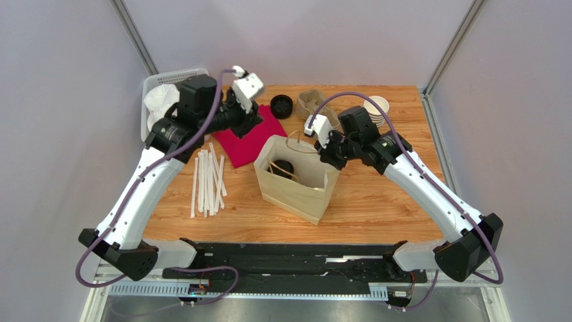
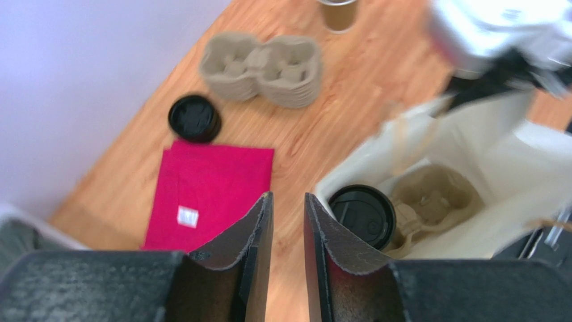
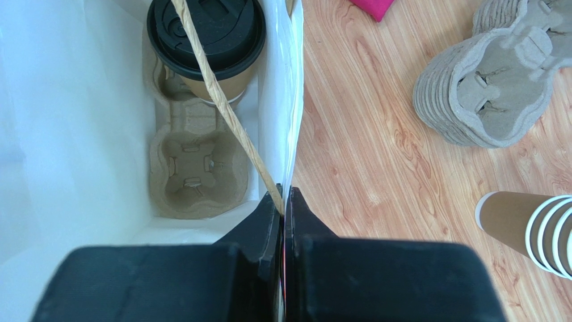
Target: Pack the takeout coffee
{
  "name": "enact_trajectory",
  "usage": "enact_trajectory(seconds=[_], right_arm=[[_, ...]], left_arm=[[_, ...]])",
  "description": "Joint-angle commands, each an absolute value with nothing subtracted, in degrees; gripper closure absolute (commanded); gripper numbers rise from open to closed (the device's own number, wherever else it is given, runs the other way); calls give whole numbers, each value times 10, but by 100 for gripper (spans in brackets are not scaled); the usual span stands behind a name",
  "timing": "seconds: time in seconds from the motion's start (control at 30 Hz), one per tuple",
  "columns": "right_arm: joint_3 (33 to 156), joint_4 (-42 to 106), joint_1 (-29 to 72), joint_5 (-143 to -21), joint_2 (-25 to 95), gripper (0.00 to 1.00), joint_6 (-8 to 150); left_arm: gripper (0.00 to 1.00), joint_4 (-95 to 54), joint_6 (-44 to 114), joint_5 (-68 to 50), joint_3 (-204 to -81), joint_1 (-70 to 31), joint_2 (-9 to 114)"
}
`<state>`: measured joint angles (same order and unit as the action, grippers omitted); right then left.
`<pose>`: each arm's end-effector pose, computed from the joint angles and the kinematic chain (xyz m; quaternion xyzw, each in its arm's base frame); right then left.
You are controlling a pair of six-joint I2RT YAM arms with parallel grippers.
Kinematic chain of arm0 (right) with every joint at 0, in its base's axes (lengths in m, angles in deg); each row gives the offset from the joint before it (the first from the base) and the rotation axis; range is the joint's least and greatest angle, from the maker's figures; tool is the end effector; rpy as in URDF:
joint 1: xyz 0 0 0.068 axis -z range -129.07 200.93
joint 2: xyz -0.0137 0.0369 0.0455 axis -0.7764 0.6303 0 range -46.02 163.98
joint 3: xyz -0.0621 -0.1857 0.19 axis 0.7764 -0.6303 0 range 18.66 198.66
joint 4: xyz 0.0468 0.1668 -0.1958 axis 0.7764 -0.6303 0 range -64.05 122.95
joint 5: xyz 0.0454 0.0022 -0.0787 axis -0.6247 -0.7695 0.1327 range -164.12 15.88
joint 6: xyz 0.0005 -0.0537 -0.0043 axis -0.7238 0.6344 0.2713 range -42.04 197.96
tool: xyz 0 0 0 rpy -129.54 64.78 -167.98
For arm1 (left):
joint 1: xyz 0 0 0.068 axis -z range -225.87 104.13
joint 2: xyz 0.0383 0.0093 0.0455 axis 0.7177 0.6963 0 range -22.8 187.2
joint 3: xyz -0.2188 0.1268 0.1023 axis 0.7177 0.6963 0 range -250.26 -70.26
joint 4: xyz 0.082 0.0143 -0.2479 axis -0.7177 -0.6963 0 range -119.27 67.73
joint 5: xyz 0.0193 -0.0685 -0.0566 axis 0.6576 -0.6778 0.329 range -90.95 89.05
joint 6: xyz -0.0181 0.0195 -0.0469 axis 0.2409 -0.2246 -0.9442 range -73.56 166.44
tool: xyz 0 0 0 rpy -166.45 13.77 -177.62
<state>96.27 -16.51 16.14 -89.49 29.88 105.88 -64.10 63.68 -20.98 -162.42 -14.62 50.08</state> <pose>0.2177 0.1628 0.3567 -0.5222 0.7643 0.1460 0.3491 0.2101 -0.1415 0.4621 0.4243 0.7072 -0.2102 0.5250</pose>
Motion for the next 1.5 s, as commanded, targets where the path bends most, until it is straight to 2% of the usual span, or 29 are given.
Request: enact_trajectory(seconds=[0.0,0.23,0.53,0.73,0.9,0.97,1.47], right_arm=[[957,-143,162,-880,280,100,1065],[957,-154,158,-877,274,100,1062],[968,-169,154,-874,272,76,1060],[970,-173,152,-874,274,63,1060],[979,-177,152,-873,275,56,1056],[986,-179,152,-871,275,50,1054],[1046,-189,153,-864,282,29,1039]], left_arm=[[68,-712,468,-178,-1649,-231,533],[59,-786,341,-124,-1546,-342,573],[58,-705,322,-41,-1392,-378,608],[57,-646,380,-39,-1391,-383,679],[53,-622,404,-33,-1395,-387,718],[52,-619,405,-29,-1397,-391,734],[51,-588,426,-31,-1429,-399,814]])
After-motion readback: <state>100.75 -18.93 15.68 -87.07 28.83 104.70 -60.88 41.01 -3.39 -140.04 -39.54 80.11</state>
